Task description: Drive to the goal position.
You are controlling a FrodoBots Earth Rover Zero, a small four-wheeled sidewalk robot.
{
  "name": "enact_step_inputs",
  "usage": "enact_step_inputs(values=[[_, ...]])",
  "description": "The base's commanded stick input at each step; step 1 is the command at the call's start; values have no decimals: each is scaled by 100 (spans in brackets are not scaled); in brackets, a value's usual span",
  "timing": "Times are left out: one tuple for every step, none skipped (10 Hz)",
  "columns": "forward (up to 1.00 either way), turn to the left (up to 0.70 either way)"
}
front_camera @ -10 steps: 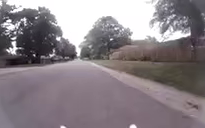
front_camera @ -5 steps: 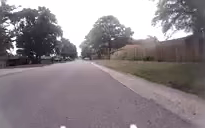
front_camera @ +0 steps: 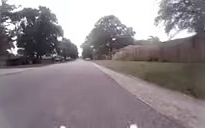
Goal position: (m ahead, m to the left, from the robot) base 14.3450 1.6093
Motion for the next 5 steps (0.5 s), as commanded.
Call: enact_step_inputs(values=[[100, 0], [100, 0], [100, 0], [100, 0], [100, 0]])
